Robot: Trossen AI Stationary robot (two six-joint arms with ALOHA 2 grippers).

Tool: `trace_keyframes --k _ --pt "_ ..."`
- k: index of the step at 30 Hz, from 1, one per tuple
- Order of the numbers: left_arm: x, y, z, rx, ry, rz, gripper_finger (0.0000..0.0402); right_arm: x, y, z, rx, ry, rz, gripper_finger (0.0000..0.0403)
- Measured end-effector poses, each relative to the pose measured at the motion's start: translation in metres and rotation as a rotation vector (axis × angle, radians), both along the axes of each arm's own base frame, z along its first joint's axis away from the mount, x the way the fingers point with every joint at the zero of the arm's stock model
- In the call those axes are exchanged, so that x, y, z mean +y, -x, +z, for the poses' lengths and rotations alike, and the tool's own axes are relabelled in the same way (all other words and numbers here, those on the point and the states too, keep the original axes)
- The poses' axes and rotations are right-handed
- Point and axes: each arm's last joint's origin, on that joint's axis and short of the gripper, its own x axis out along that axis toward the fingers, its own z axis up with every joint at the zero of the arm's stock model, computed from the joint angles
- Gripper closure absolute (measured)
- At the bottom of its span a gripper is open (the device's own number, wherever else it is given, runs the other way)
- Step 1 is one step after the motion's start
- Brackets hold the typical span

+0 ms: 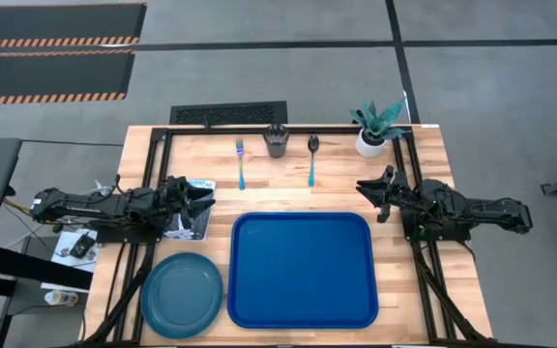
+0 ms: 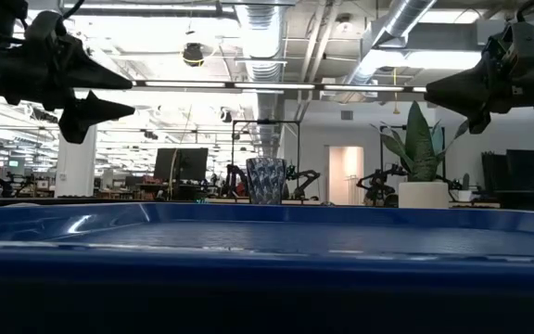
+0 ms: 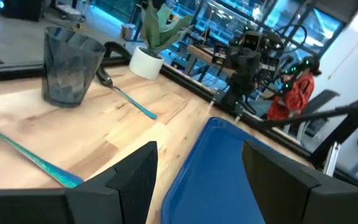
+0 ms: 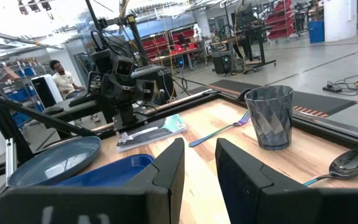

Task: Pick and place plate/cup/fork/spoon on tray
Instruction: Put the glass on the top right of the blue tray

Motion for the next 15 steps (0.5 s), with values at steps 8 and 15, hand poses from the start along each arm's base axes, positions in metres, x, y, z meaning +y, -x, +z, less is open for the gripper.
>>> trace_keyframes --k 8,15 --pt "0.0011 0.0003 0.0002 -0.099 0.321 0.064 0.0179 0.0000 0.0000 0.0000 0.000 0.000 0.000 0.0286" --pt "0.0032 0.0010 0.0008 -0.132 0.355 0.143 0.0179 0.0000 0.0000 0.0000 0.000 0.000 0.000 0.0286"
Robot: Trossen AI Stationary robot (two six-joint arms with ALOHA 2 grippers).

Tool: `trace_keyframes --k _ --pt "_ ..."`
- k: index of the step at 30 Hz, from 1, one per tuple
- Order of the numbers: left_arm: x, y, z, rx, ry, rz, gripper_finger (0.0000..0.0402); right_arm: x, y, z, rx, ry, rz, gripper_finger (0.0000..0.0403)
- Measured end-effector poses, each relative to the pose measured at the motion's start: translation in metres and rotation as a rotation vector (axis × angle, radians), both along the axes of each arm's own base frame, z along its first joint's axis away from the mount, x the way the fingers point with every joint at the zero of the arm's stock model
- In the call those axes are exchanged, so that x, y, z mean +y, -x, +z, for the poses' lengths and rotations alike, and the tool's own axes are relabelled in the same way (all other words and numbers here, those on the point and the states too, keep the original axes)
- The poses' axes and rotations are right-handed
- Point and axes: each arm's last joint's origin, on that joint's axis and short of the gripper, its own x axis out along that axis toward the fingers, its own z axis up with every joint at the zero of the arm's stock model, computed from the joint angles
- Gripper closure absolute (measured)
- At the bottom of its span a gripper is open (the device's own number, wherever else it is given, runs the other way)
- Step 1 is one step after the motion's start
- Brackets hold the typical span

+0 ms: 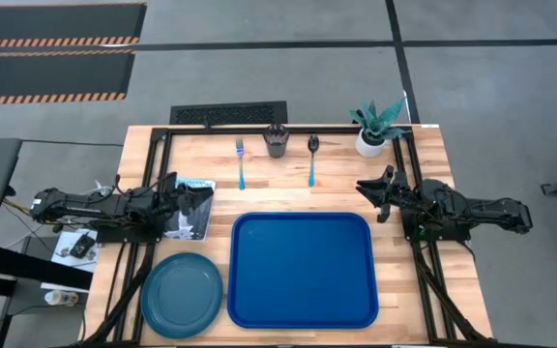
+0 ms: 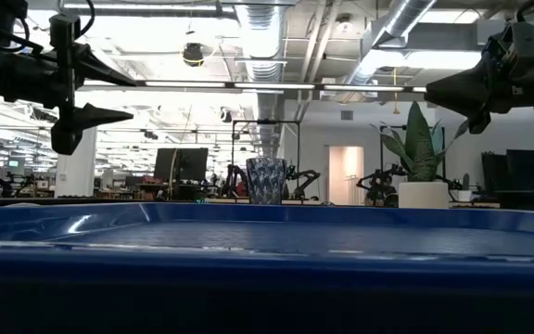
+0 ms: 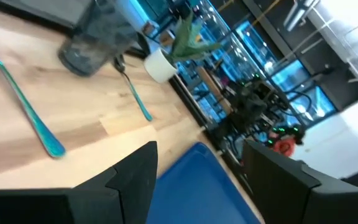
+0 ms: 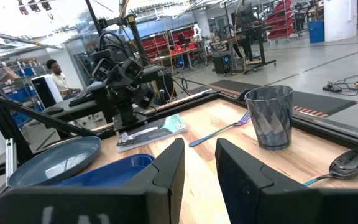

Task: Pick and place plate/cup/fork/spoon on tray
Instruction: Put the glass on the top right of the blue tray

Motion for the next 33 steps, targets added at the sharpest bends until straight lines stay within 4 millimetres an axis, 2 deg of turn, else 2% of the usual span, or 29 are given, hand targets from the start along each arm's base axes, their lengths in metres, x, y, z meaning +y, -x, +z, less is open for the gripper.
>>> trace_keyframes --k 9,13,17,19,22,27,30,33 --pt "0.001 0.001 0.001 -0.039 0.064 0.059 0.0179 0.000 0.000 0.000 0.000 0.000 0.000 0.0286" --pt "0.002 0.001 0.005 -0.121 0.159 0.074 0.0179 0.000 0.000 0.000 -0.001 0.000 0.000 0.0286" --pt "0.002 0.001 0.015 -0.223 0.158 0.066 0.0179 0.000 0.000 0.001 -0.007 0.000 0.000 0.0286" --pt "0.002 0.002 0.020 -0.271 0.137 0.066 0.0179 0.000 0.000 0.004 -0.060 -0.048 0.000 0.0286" --pt "0.003 0.003 0.028 -0.337 0.102 0.090 0.0179 0.000 0.002 0.016 -0.244 -0.238 0.018 0.0286" --pt "0.003 0.008 0.042 -0.469 0.059 0.088 0.0179 -0.002 0.006 0.026 -0.455 -0.469 -0.010 0.0286" --pt "0.003 0.011 0.057 -0.504 0.015 0.084 0.0172 -0.003 0.008 0.033 -0.518 -0.504 -0.032 0.0285" --pt "0.003 0.017 0.077 -0.538 -0.038 0.114 0.0154 -0.003 0.014 0.049 -0.565 -0.477 -0.029 0.0275"
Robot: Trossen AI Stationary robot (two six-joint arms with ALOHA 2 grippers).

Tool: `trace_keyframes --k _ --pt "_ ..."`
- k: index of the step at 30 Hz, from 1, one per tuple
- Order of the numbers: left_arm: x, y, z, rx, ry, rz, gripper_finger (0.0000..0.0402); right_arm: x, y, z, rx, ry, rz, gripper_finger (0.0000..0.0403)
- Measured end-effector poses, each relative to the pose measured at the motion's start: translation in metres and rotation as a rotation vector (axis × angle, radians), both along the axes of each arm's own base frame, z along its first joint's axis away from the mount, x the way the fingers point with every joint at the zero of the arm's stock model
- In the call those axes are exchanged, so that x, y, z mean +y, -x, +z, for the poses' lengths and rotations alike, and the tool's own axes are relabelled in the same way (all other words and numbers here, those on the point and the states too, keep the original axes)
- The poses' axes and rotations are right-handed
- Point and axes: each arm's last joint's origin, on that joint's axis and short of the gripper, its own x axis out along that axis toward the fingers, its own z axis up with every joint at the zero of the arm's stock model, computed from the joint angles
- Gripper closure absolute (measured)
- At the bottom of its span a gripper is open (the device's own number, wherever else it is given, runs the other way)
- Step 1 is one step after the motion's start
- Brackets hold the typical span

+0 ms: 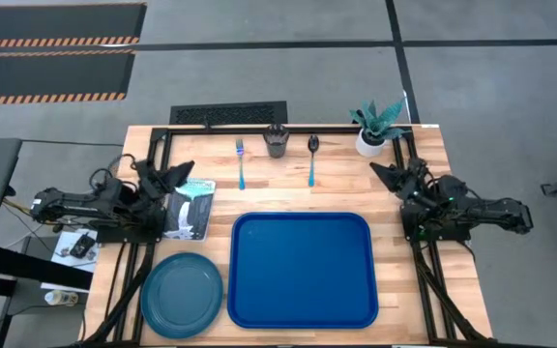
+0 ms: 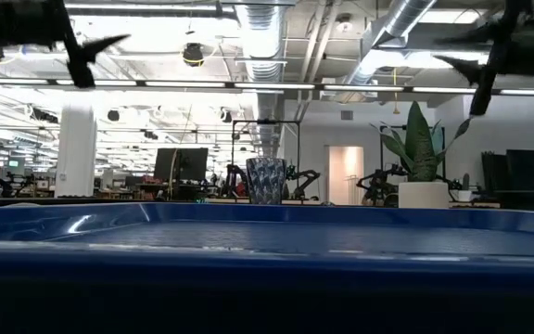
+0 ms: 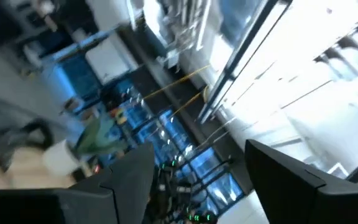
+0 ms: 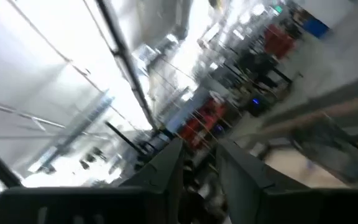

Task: Pick and place plate/cup/fork/spoon on tray
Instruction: Put the glass on the top right of the blue tray

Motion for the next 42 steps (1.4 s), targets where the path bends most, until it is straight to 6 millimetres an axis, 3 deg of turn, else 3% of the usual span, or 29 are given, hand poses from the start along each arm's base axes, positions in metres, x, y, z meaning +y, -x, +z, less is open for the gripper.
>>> trace_keyframes --k 8,13,19,26,30,34,38,42 --pt "0.001 0.020 0.058 -0.082 -0.079 0.075 0.0117 0.002 0.019 0.051 -0.087 0.105 -0.066 0.0191" --pt "0.000 0.015 0.096 0.061 -0.180 0.046 0.0115 0.002 0.023 0.086 -0.085 0.145 -0.083 0.0149" --pt "-0.001 -0.013 0.141 0.415 -0.226 0.056 0.0115 0.001 0.007 0.122 0.159 0.146 -0.072 0.0143" --pt "0.004 -0.042 0.184 0.857 -0.248 0.211 0.0115 -0.005 -0.030 0.146 0.609 0.137 -0.067 0.0143" --pt "0.018 -0.066 0.195 1.014 -0.227 0.278 0.0115 -0.015 -0.046 0.150 0.775 0.103 -0.125 0.0143" --pt "0.046 -0.095 0.195 1.126 -0.216 0.228 0.0115 -0.027 -0.054 0.152 0.834 0.045 -0.178 0.0143" --pt "0.087 -0.120 0.183 1.203 -0.173 0.178 0.0115 -0.036 -0.058 0.147 0.875 -0.023 -0.196 0.0143" --pt "0.137 -0.141 0.158 1.243 -0.086 0.090 0.0116 -0.040 -0.057 0.137 0.953 -0.099 -0.168 0.0143"
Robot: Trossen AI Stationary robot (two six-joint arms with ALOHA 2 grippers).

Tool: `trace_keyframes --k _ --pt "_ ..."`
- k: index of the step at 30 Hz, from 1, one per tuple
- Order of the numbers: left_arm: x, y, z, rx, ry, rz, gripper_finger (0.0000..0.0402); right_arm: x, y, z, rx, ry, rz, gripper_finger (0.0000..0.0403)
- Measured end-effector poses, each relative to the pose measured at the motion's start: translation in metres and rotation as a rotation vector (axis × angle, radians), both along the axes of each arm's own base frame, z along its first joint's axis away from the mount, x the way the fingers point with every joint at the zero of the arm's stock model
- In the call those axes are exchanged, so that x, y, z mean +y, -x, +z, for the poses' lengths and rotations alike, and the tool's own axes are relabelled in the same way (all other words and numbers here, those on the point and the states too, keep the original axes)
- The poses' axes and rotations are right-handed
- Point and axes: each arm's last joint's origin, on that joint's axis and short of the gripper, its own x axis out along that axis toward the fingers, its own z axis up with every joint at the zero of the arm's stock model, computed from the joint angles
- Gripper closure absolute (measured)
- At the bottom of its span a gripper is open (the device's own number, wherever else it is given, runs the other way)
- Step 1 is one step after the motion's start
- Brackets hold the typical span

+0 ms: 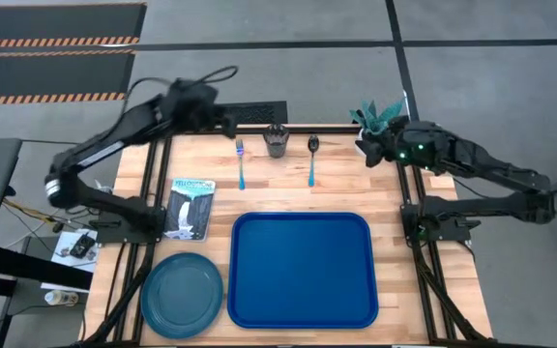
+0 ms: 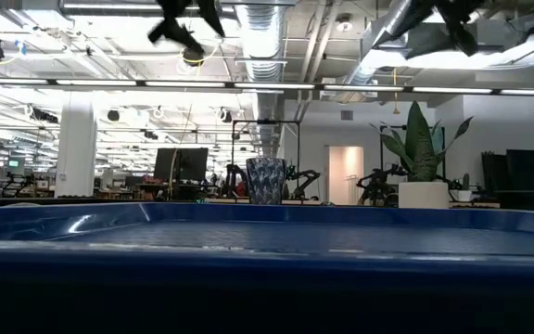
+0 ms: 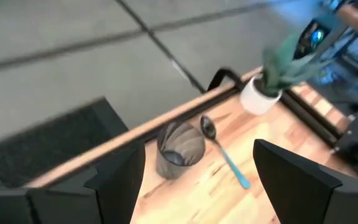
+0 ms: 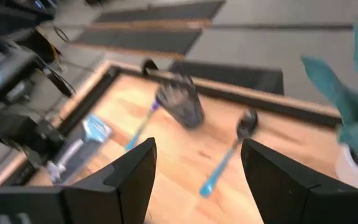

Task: Pick and place plate/cup/fork/spoon on tray
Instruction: Put the glass on the top right of the blue tray

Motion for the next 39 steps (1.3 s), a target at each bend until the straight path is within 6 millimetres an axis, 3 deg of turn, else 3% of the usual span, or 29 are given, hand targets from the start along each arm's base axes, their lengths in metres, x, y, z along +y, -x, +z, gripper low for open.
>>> trace_keyframes --k 7,14,18,33,39 --pt "0.077 -0.034 -0.063 0.073 0.109 -0.035 0.0116 -0.002 -0.002 -0.011 0.065 -0.097 -0.040 0.0143" --pt "0.118 -0.059 -0.127 0.099 0.257 -0.062 0.0116 -0.006 -0.013 -0.018 0.109 -0.118 -0.050 0.0143" --pt "0.124 -0.070 -0.145 0.055 0.321 -0.164 0.0116 -0.009 -0.022 -0.024 0.145 -0.130 -0.051 0.0143" --pt "0.112 -0.085 -0.154 0.208 0.172 -0.178 0.0116 -0.016 -0.042 -0.038 0.214 -0.163 -0.042 0.0143" --pt "0.112 -0.092 -0.173 0.251 0.209 -0.187 0.0116 -0.016 -0.042 -0.038 0.214 -0.163 -0.042 0.0143"
